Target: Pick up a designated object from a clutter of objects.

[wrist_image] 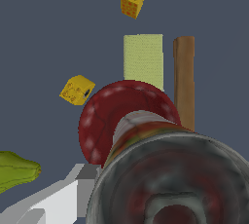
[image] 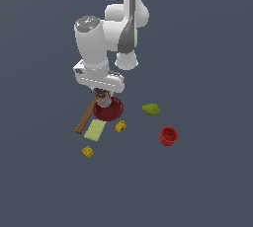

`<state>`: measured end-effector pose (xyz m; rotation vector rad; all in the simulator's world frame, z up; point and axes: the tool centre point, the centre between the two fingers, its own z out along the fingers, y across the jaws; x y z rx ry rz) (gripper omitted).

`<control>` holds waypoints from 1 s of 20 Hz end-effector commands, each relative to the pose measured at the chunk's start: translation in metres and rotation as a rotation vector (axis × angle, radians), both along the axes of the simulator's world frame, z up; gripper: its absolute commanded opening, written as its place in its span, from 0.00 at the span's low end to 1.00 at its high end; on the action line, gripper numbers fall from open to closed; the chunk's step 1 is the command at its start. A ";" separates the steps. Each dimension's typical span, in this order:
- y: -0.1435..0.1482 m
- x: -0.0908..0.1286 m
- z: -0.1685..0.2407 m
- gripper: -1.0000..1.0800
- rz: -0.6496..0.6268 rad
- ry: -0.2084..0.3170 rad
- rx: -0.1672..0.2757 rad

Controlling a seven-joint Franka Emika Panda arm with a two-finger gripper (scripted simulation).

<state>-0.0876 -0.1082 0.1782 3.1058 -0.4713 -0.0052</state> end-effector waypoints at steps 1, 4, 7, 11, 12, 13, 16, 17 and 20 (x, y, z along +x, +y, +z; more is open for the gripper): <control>-0.003 -0.001 0.025 0.00 0.000 -0.003 -0.001; -0.006 -0.003 0.053 0.00 0.000 -0.003 -0.001; -0.009 -0.004 0.081 0.00 0.000 -0.003 -0.001; -0.013 -0.006 0.118 0.00 0.000 -0.003 -0.001; -0.014 -0.007 0.128 0.00 0.000 -0.003 -0.001; -0.015 -0.007 0.137 0.00 0.000 -0.003 -0.001; -0.018 -0.008 0.165 0.00 0.000 -0.003 -0.001; -0.019 -0.008 0.173 0.00 0.000 -0.003 -0.001; -0.022 -0.009 0.196 0.00 0.000 -0.003 -0.001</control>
